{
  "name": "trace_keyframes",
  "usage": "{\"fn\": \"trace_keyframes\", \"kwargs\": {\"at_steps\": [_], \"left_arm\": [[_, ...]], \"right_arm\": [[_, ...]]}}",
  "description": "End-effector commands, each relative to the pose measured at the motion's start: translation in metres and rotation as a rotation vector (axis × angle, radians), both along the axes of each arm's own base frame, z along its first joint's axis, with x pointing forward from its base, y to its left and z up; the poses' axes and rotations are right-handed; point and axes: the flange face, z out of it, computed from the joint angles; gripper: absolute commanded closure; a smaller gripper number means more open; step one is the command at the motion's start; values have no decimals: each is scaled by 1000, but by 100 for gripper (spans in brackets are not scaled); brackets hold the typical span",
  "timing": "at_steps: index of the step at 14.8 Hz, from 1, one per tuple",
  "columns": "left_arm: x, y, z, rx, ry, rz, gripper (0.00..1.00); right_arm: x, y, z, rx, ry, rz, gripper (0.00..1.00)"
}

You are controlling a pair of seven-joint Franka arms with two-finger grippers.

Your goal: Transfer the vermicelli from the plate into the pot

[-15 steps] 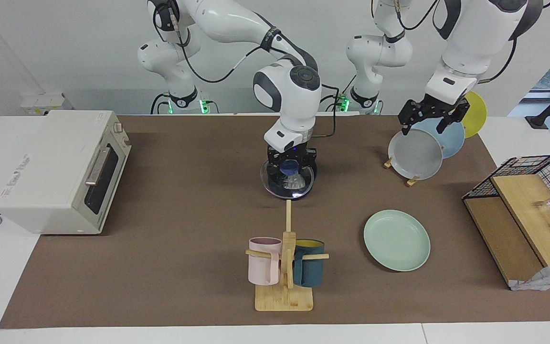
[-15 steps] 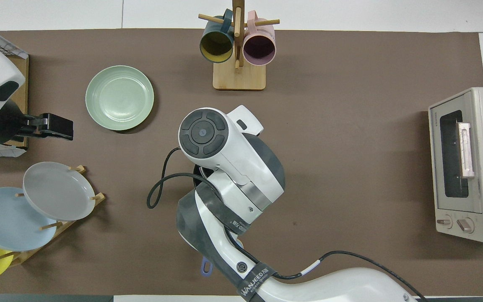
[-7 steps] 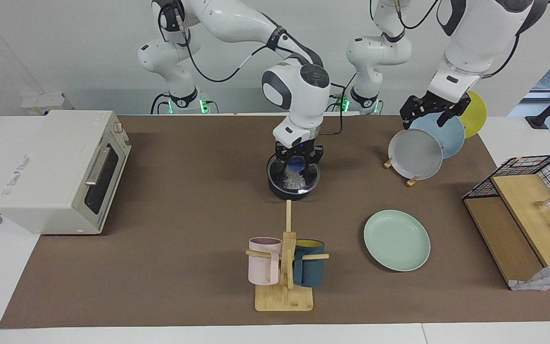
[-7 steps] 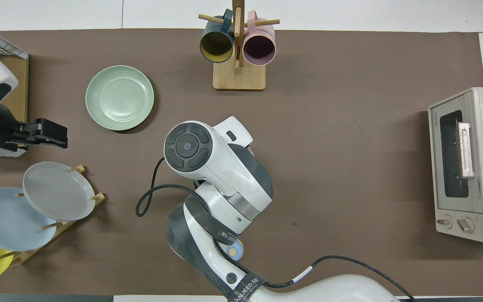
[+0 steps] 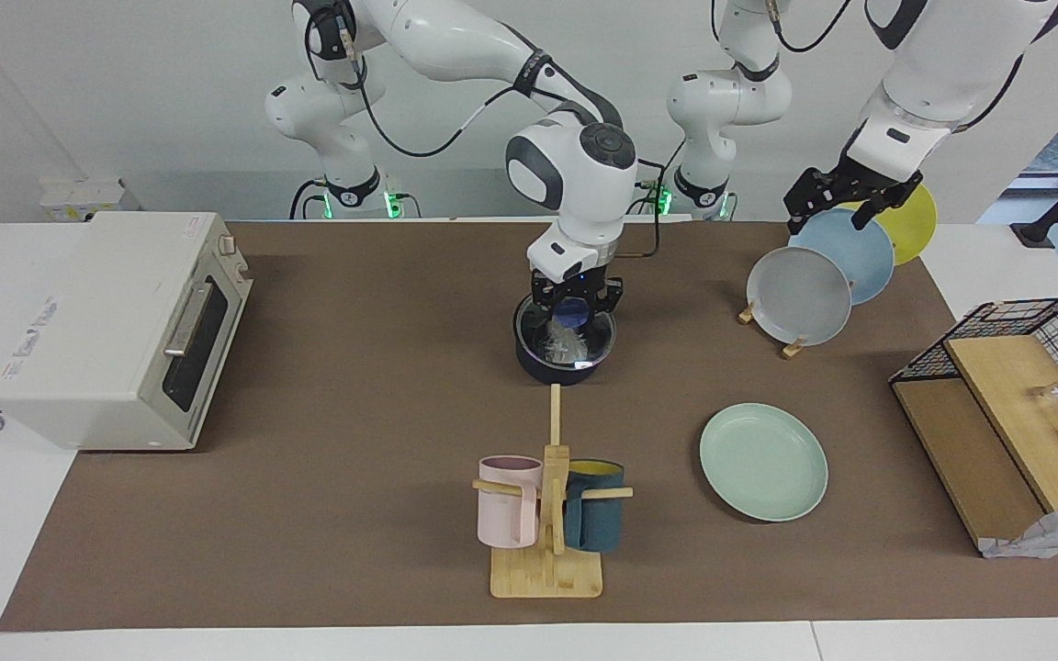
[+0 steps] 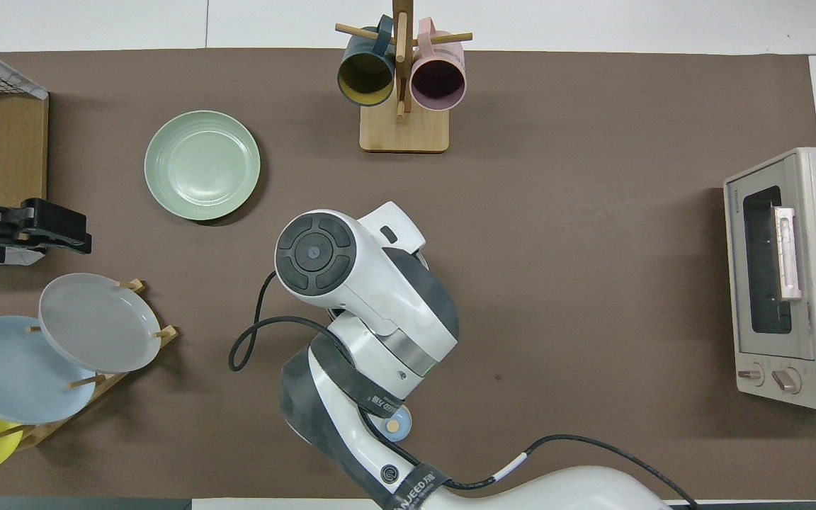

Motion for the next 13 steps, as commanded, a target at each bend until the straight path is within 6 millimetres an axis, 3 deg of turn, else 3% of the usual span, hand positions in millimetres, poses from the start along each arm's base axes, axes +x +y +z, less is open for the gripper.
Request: {"fn": "trace_keyframes", "kwargs": {"at_steps": [1,13], "left_arm": [[2,2,-6,-17,-6,2,0],[4,6,-6,-22,-6,13,0]], "right_arm": [[-12,-2,1,-8,15,-21,67],[-21,-14,3,-21,33,-25,67]]}}
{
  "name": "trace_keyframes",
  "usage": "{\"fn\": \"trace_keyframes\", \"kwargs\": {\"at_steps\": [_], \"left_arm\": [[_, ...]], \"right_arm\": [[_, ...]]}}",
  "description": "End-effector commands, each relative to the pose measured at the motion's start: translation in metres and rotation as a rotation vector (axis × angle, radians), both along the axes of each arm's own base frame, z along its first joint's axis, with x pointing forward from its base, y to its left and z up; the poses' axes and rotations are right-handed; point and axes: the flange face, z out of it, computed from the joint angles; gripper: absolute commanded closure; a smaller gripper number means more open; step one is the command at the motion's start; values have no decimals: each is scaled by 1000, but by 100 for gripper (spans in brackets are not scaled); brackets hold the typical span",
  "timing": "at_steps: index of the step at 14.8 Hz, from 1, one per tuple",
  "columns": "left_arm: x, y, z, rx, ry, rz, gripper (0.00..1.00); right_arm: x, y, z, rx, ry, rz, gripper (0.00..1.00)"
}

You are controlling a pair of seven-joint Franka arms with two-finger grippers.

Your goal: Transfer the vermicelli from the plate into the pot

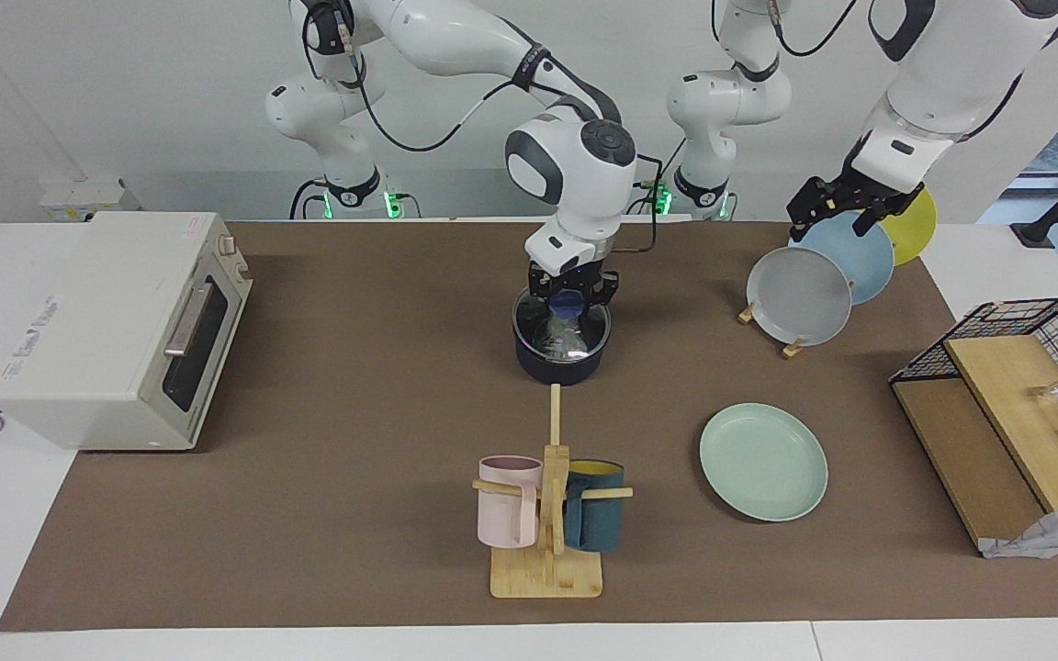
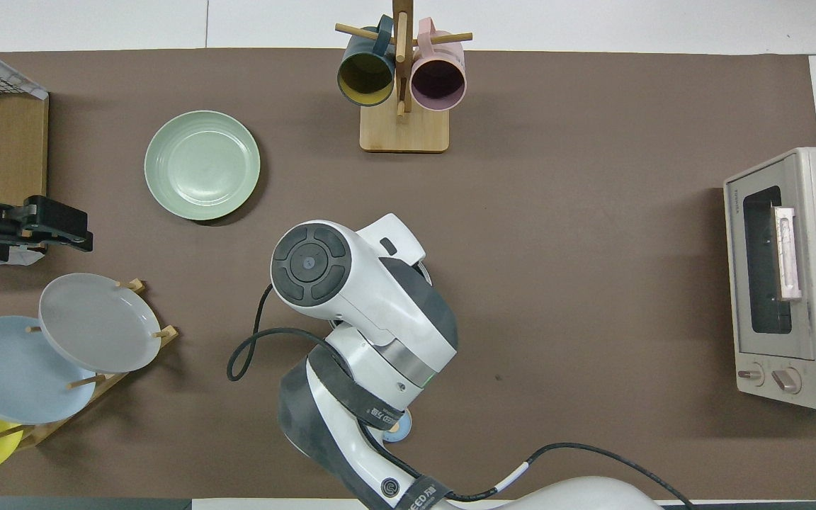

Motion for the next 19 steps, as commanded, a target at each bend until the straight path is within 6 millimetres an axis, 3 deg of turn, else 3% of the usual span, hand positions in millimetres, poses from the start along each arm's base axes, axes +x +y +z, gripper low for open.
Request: {"fn": "trace_keyframes", "kwargs": {"at_steps": [1,13,18,19], "left_arm": [[1,1,-2,-15,-10,1,0],[3,8,-3,1,-17,-47,0],[2,6,-1,0,-20,-56,0],[1,6,1,0,-23,-56,0]], "right_arm": [[-7,-7,5,8,-4,-19,67],[-11,-4,-8,90,-29,-35,63],[-14,-8,-15,96,-36,-30,34],[-14,-8,-15,96,-36,-33,18]]}}
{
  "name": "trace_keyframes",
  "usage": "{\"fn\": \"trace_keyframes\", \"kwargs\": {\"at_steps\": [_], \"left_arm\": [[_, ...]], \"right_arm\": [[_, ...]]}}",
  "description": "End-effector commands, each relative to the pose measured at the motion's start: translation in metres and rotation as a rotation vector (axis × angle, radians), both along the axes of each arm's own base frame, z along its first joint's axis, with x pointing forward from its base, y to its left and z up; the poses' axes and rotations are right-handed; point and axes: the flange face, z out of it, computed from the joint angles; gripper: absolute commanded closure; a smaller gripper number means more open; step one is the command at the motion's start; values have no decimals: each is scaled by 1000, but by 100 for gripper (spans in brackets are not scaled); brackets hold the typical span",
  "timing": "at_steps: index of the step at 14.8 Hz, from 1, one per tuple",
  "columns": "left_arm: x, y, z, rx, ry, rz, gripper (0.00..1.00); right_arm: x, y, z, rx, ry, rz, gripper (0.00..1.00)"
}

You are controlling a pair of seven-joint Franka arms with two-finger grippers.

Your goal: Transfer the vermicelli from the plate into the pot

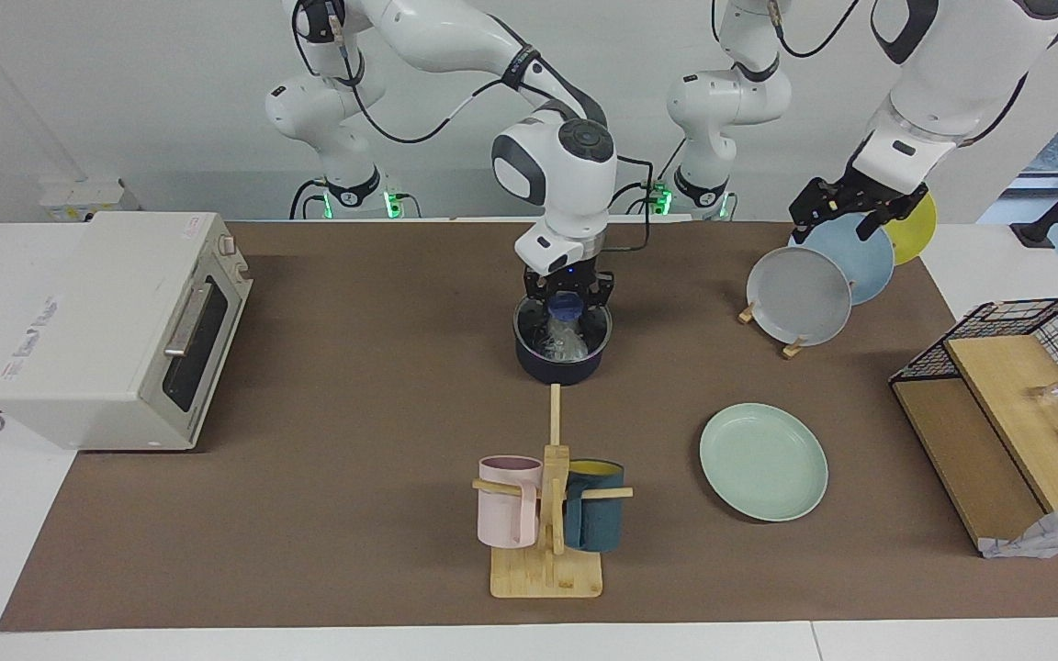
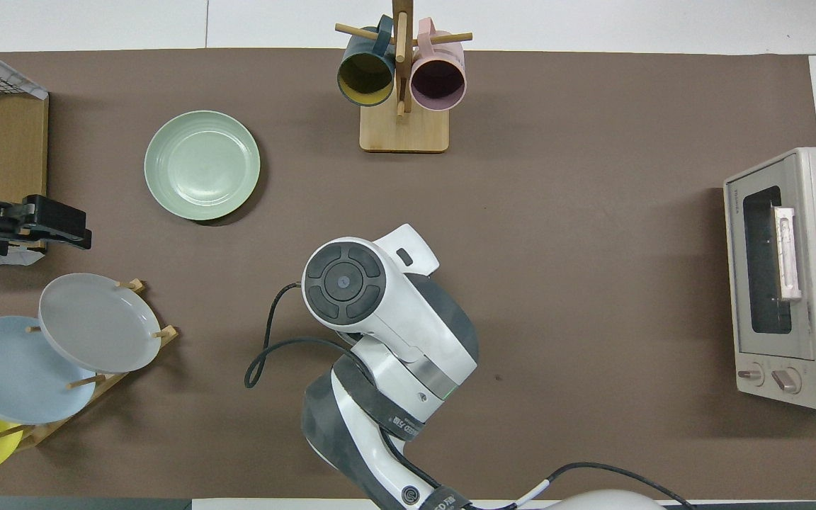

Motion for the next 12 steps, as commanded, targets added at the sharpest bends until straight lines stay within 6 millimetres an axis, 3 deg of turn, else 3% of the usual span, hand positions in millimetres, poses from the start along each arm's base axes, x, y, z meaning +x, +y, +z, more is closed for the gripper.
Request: {"fn": "trace_keyframes", "kwargs": {"at_steps": [1,3,5,9,12], "left_arm": [[-2,2,1,6,-13,-15,0],[-2,1,1,6,-13,-17,0],[-1,2,2,5,-19,-14,0],[1,5,2,3,-33,-6,0],[1,5,2,4,-33,-4,0]], "right_arm": [[-8,1,-8,21,11,-18,12],[-3,-3,-5,23,6,-20,0],[11,-19,11,33,-10,-43,0],[51,-90,50,28,-15,-23,0],[87,-177,80,-12,40,31,0]]}}
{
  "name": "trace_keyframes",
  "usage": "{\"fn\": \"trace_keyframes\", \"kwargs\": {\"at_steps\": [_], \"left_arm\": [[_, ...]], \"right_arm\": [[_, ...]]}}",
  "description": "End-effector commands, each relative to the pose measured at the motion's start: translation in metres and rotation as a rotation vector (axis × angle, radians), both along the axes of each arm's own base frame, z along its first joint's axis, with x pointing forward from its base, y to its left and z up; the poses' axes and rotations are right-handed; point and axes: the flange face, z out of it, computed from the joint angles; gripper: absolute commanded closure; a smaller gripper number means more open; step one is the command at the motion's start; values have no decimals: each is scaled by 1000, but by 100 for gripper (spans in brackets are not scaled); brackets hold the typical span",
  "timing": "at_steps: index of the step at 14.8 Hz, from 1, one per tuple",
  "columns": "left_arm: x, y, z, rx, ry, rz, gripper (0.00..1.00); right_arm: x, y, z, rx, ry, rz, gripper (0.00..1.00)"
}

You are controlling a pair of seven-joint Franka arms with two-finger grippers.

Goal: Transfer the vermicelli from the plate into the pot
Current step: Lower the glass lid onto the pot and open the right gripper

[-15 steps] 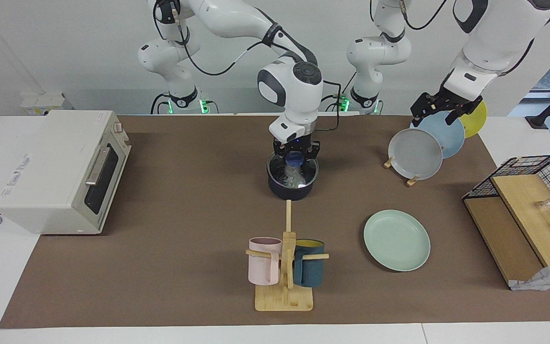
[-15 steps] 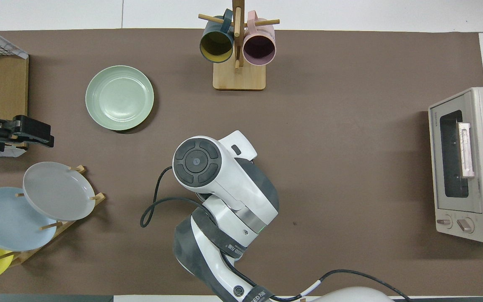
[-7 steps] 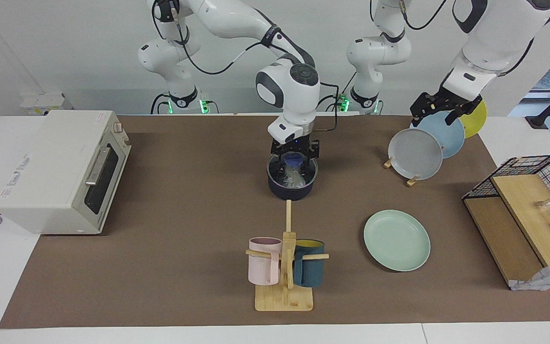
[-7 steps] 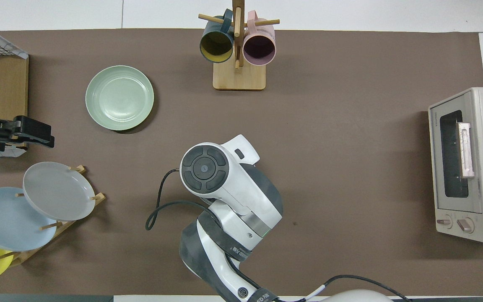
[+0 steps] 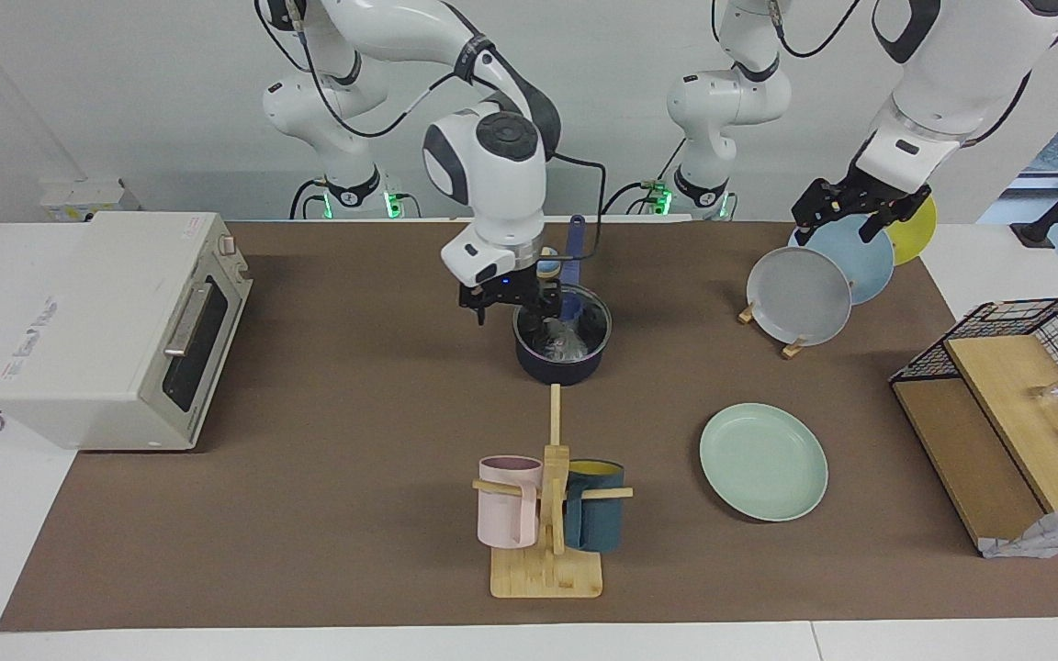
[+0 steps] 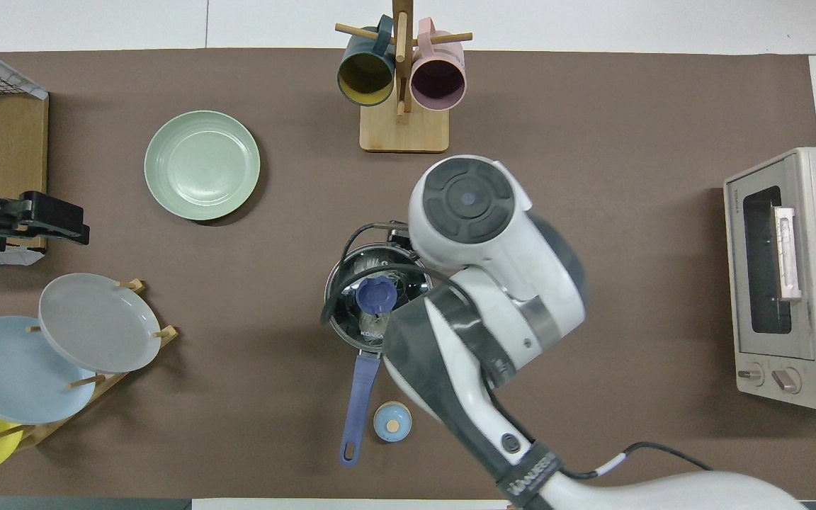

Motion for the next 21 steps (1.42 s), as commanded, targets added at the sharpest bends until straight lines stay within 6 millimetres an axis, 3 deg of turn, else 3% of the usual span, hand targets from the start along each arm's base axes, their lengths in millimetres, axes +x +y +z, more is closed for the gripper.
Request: {"fn": "trace_keyframes", "kwargs": {"at_steps": [1,4,6,8,14,21], "left_arm": [[-1,3,1,6,-19,-5,0],[0,3,0,5,-23,-6,0],[1,3,1,4,-29,-6,0],[0,2,2,5,-28,-6,0],[0,1,1,4,-26,-1,0],[0,1,1,5,-26,-1,0]], "right_arm": [[26,-81,33,-17,56,66,0],[34,-160,72,-33,135,93,0],[28,-214,97,-28,166,99,0],[19,-245,116,-32,171,118,0],[6,-301,138,-18,179,99,0],[-1,-309,148,-2,152,84,0]]}}
